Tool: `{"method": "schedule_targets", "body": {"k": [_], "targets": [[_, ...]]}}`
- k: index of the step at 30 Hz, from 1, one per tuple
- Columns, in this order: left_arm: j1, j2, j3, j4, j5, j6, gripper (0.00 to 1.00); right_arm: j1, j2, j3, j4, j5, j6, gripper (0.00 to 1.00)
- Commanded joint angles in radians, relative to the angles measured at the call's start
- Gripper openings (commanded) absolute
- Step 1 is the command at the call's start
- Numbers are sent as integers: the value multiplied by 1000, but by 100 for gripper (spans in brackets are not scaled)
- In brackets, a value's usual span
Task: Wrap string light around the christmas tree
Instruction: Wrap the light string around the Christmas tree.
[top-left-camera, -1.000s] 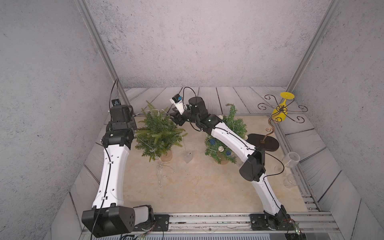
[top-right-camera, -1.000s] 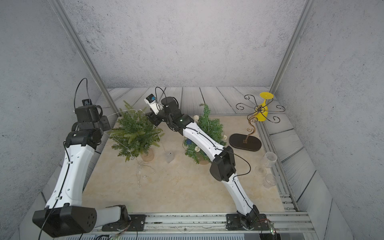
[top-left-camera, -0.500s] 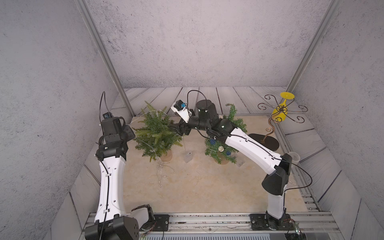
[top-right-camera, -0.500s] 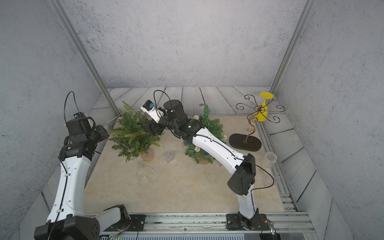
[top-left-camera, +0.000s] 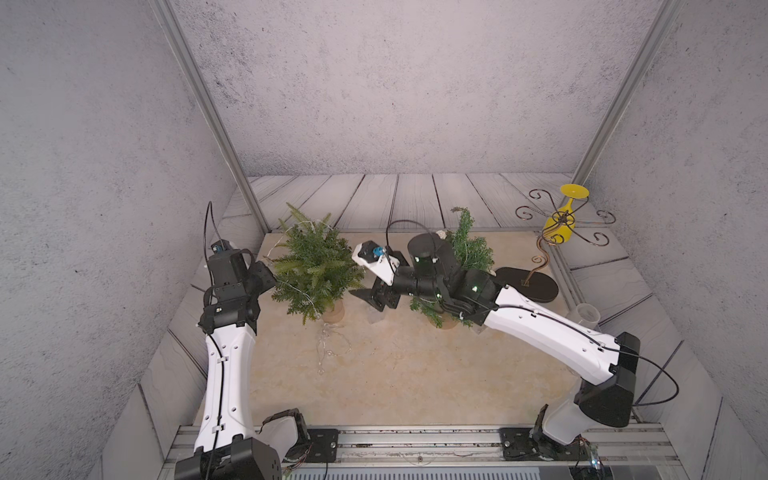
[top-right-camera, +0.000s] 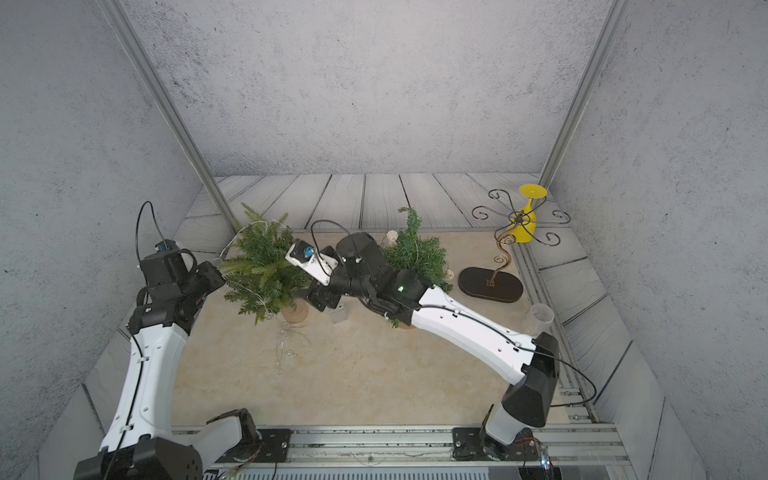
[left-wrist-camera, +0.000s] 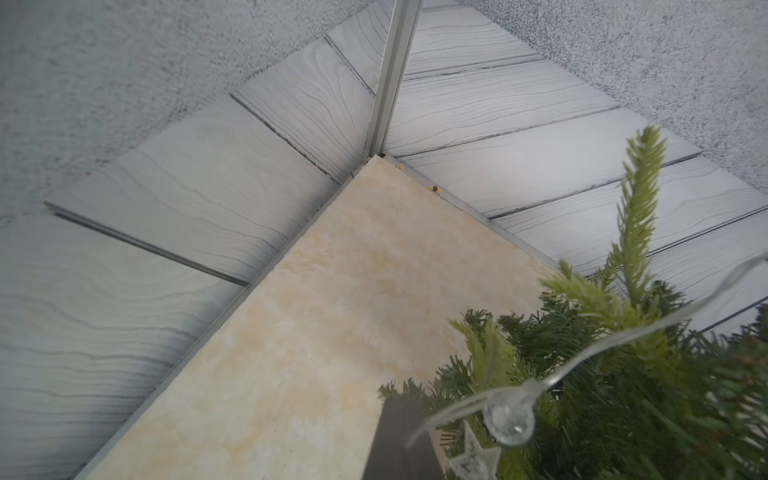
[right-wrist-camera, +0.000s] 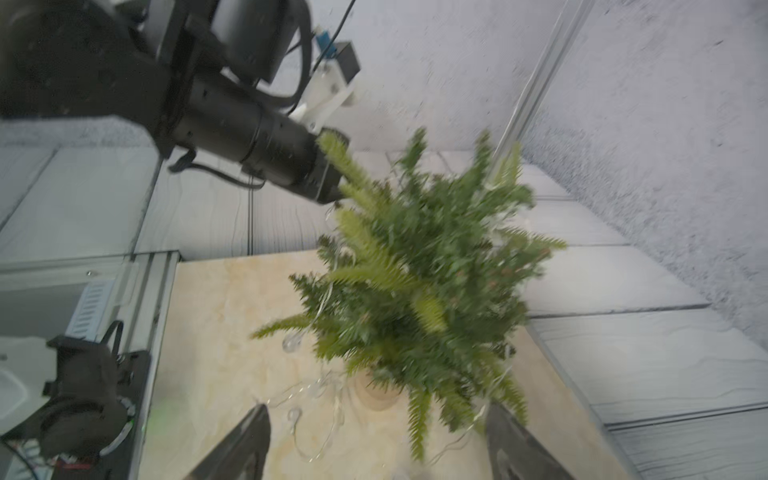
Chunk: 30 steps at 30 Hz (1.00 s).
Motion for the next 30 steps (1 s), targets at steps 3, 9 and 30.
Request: {"method": "schedule_targets", "body": {"k": [3,9,30], "targets": [[12,-67,-43,70,26,-16,0,36,-86,-236,199,97,84,83],[12,-97,-55,73,45,-18,0,45,48,-315,425,126,173,78],[14,-133,-143,137,57,-45,0,83,579,-180,841,131,311,74]]}}
